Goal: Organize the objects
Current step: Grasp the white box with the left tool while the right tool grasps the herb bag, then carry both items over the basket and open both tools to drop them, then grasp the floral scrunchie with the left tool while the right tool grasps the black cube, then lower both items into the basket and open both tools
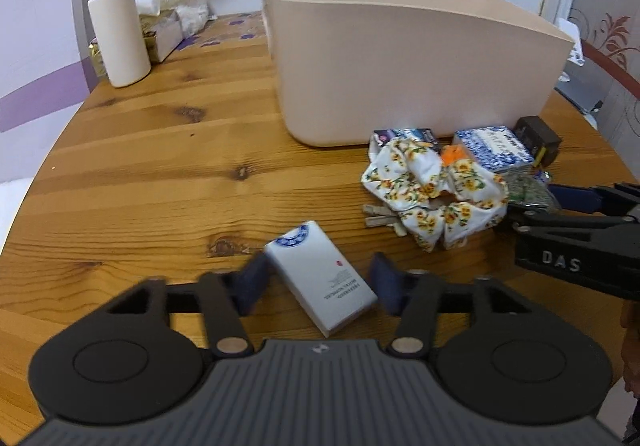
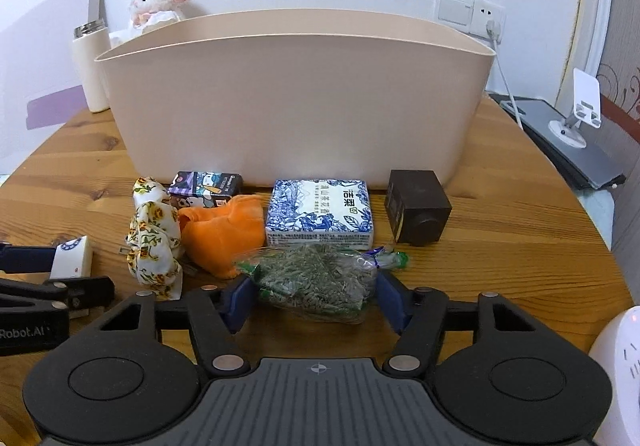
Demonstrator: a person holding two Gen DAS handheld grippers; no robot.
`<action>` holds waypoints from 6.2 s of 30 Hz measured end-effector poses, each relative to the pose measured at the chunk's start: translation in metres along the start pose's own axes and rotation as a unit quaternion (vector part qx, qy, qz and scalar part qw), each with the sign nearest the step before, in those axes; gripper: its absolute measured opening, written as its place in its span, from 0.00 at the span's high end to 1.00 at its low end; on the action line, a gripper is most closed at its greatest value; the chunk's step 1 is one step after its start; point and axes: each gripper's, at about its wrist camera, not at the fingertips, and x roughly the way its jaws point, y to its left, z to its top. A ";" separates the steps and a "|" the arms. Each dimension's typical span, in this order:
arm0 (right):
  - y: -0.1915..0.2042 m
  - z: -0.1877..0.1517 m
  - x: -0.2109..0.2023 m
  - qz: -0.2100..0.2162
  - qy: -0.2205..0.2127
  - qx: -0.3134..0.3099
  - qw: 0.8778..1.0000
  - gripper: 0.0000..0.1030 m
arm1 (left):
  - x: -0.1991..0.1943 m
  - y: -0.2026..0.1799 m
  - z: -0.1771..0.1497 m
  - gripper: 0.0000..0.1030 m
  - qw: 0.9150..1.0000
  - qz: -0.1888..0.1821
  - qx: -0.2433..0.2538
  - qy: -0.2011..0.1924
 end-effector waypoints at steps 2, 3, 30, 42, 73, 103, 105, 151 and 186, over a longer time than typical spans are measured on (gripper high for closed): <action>0.003 -0.002 -0.002 -0.004 -0.004 -0.009 1.000 0.43 | -0.002 -0.001 0.000 0.68 1.000 -0.006 0.002 0.000; 0.004 -0.003 -0.004 -0.006 -0.005 -0.014 1.000 0.43 | -0.003 -0.001 0.000 0.68 1.000 -0.006 0.002 0.002; -0.028 0.082 -0.083 -0.041 -0.160 -0.035 0.986 0.44 | -0.071 -0.032 0.105 0.68 0.986 -0.010 0.010 -0.168; -0.049 0.139 -0.035 -0.046 -0.143 -0.008 0.989 0.44 | -0.001 -0.056 0.156 0.68 0.991 0.029 0.017 -0.132; -0.048 0.092 -0.061 -0.056 -0.098 -0.029 0.993 0.04 | -0.034 -0.042 0.117 0.17 0.995 0.033 0.011 -0.095; -0.078 0.028 0.020 -0.073 -0.016 -0.025 0.997 0.09 | 0.020 -0.015 0.056 0.34 0.999 -0.016 -0.044 0.013; -0.076 0.029 0.025 -0.075 -0.018 -0.026 0.997 0.11 | 0.022 -0.016 0.057 0.41 0.999 -0.022 -0.042 0.019; -0.040 0.061 -0.094 -0.038 -0.151 -0.033 0.987 0.72 | -0.082 -0.001 0.085 0.90 0.991 -0.053 -0.011 -0.120; -0.034 0.142 0.012 -0.057 -0.069 0.009 0.996 0.72 | 0.059 -0.032 0.170 0.88 0.998 0.011 0.014 -0.054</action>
